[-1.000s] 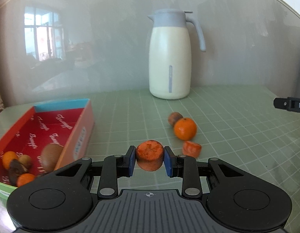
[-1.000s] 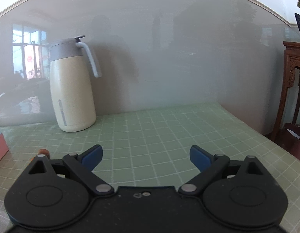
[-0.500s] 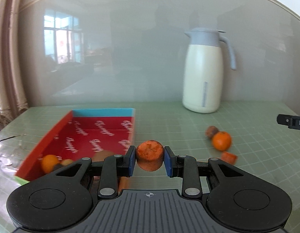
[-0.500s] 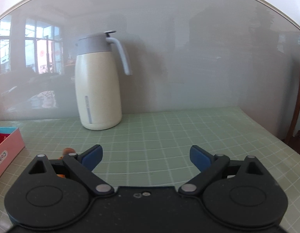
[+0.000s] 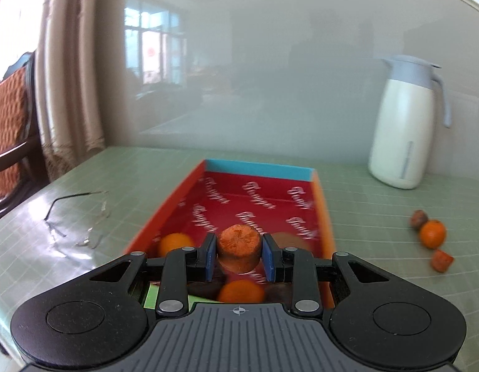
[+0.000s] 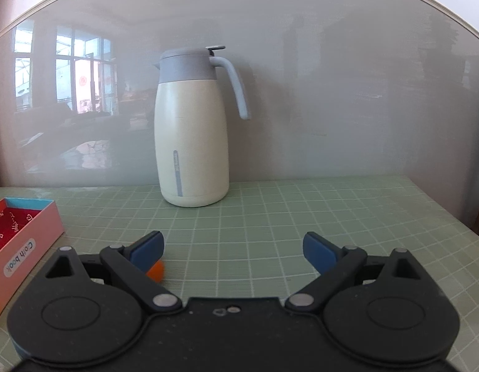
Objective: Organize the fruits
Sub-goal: 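Carry the carrot slice into the red box and open the left gripper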
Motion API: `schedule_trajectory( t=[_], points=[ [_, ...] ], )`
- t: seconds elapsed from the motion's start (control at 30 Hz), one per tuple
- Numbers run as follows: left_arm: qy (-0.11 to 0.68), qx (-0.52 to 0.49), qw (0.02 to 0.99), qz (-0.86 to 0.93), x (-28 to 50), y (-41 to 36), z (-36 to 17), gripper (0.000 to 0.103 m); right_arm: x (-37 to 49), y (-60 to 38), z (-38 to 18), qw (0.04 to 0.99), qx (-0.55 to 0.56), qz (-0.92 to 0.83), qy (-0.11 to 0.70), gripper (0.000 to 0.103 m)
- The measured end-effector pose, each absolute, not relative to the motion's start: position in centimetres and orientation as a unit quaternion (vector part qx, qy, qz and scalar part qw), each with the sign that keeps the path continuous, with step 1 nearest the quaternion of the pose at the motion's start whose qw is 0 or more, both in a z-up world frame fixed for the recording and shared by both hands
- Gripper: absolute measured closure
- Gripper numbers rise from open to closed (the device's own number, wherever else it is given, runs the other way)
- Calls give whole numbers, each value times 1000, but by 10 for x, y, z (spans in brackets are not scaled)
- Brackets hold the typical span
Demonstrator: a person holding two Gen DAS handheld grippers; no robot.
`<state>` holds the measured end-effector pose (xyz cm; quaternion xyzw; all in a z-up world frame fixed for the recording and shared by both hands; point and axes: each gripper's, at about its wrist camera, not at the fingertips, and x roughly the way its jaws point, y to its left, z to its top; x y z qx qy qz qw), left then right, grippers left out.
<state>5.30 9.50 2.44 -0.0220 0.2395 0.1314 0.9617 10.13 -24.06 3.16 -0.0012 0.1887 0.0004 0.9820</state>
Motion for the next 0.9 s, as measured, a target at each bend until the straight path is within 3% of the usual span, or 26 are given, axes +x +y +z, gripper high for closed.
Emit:
schedule_trajectory(
  t=[0.73, 0.8, 0.83, 0.87, 0.9],
  points=[
    [247, -38, 950, 188, 46, 138, 18, 70, 101, -228, 31, 982, -7, 8, 189, 6],
    [240, -47, 951, 190, 44, 138, 19, 44, 101, -230, 30, 982, -13, 6, 190, 6],
    [233, -51, 952, 193, 43, 138, 21, 22, 100, -231, 29, 982, -15, 4, 191, 6],
    [222, -51, 953, 198, 40, 136, 22, 15, 100, -234, 29, 981, -15, 2, 191, 6],
    [212, -49, 955, 201, 39, 134, 24, 15, 100, -237, 29, 981, -13, 1, 192, 6]
  ],
)
